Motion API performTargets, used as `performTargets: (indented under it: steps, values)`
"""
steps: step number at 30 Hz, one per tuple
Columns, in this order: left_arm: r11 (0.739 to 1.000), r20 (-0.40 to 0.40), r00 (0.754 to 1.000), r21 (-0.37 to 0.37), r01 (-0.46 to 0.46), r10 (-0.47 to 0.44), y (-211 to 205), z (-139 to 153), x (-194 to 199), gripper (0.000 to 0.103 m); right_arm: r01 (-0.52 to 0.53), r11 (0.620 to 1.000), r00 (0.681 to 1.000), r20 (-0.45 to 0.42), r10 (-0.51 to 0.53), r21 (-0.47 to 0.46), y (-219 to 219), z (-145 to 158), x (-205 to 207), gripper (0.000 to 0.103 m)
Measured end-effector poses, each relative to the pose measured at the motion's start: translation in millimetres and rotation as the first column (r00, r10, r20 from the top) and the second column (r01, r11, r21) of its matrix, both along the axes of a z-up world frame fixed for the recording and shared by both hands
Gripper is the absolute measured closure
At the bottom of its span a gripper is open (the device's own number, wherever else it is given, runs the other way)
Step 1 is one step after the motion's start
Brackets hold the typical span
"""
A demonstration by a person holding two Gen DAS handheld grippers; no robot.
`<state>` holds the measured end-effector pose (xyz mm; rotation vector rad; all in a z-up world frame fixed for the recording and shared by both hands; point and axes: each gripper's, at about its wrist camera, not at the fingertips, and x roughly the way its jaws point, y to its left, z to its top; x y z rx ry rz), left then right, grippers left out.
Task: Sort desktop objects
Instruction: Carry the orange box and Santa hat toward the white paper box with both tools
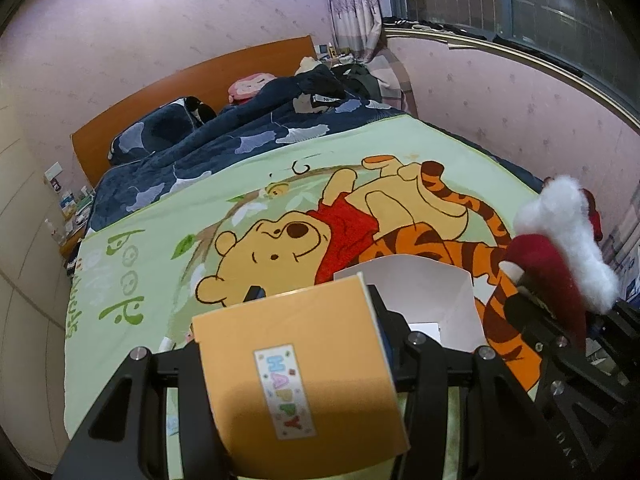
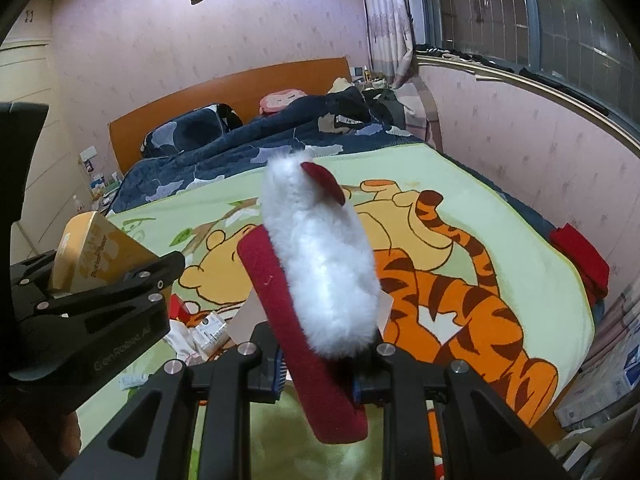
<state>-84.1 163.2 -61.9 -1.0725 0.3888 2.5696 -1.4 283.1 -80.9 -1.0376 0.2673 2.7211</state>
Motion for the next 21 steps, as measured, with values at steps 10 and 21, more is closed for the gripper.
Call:
performTargets:
  steps: [10,21]
  values:
    - [1.0,0.021,0.999,-0.01,0.029,-0.028,14,-13,-10,0.053,0.026,1.0,0.999,0.029,-0.026,-0.007,9,-12,-8,0.08]
    - [0.998,0.108,0.994,-0.051,0.038,-0.032,26,-44,-33,0.053,0.013,0.999,0.992,0.126,-0.009,-0.031,10,-41,-25,0.08]
